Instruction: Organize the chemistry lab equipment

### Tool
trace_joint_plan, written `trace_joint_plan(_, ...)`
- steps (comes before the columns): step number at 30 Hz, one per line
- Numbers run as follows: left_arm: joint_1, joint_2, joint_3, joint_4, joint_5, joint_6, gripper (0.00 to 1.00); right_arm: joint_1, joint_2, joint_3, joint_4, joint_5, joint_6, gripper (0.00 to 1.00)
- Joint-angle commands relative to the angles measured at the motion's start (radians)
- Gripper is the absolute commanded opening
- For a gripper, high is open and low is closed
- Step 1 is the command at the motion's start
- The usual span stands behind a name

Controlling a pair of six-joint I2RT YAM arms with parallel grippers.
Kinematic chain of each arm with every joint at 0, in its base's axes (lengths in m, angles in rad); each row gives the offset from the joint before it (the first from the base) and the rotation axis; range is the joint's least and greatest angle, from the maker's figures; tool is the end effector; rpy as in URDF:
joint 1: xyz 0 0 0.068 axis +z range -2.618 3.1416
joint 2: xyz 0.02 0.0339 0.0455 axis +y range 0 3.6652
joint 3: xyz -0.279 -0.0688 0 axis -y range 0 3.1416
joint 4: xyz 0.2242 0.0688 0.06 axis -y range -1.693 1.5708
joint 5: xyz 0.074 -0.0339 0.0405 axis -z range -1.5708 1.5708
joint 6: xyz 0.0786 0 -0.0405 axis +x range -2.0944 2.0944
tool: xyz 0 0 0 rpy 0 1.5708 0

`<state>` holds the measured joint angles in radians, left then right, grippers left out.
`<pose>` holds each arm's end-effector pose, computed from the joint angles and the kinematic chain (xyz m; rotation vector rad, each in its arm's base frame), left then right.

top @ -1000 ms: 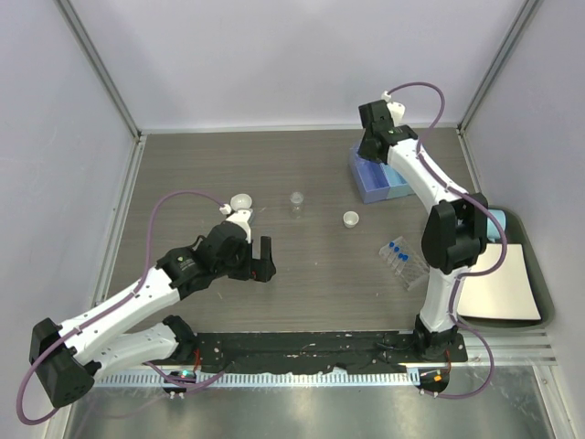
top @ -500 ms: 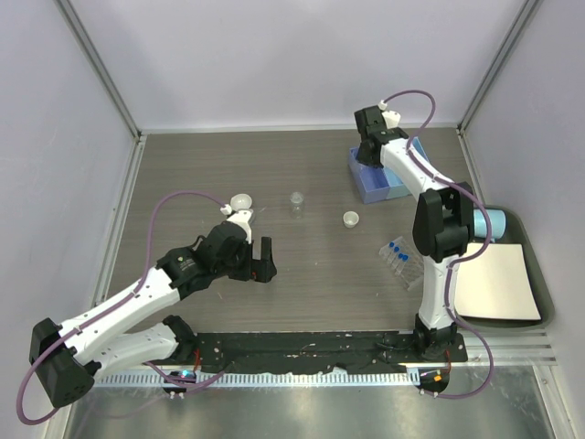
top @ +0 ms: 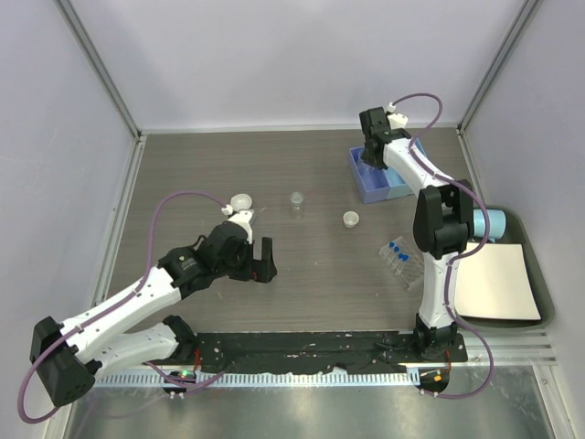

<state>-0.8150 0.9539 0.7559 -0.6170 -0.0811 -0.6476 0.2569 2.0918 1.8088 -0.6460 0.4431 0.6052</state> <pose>0.1382 -0.1373 0.2449 0.1666 2.4604 -0.5792 0.4706 0.0888 0.2343 0.5876 2.3121 -0.1564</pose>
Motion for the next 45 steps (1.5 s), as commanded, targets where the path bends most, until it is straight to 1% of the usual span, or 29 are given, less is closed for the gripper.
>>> trace_joint_plan(1, 0.005, 0.006, 0.003, 0.039, 0.012, 0.000, 1.00, -0.001, 0.022, 0.020, 0.042, -0.006, 0.071, 0.01)
trace_joint_plan(9, 0.005, 0.000, 0.000, 0.036, 0.009, 0.002, 1.00, 0.010, 0.066, -0.002, 0.085, -0.079, 0.076, 0.01)
trace_joint_plan(14, 0.004, -0.004, 0.000, 0.033, 0.007, 0.002, 1.00, 0.036, 0.112, 0.029, 0.097, -0.159, 0.012, 0.01)
trace_joint_plan(21, 0.004, -0.015, -0.001, 0.023, 0.004, 0.000, 1.00, 0.065, 0.106, 0.001, 0.146, -0.253, -0.077, 0.01)
trace_joint_plan(30, 0.005, -0.037, 0.002, 0.013, -0.009, -0.004, 1.00, 0.120, 0.102, -0.009, 0.149, -0.406, -0.284, 0.01)
trace_joint_plan(35, 0.005, -0.046, 0.003, 0.003, -0.009, -0.010, 1.00, 0.148, 0.108, 0.010, 0.086, -0.512, -0.424, 0.01)
trace_joint_plan(36, 0.005, -0.047, 0.003, 0.003, -0.009, -0.012, 1.00, 0.153, 0.109, 0.015, 0.071, -0.514, -0.474, 0.01)
trace_joint_plan(40, 0.005, -0.053, 0.003, 0.005, -0.005, -0.017, 1.00, 0.191, 0.096, 0.006, 0.025, -0.508, -0.568, 0.01)
trace_joint_plan(43, 0.004, -0.063, 0.005, 0.000, 0.000, -0.020, 1.00, 0.206, 0.085, 0.004, -0.004, -0.488, -0.601, 0.01)
trace_joint_plan(45, 0.004, -0.067, 0.002, -0.001, -0.002, -0.021, 1.00, 0.205, 0.062, -0.003, -0.007, -0.459, -0.579, 0.01)
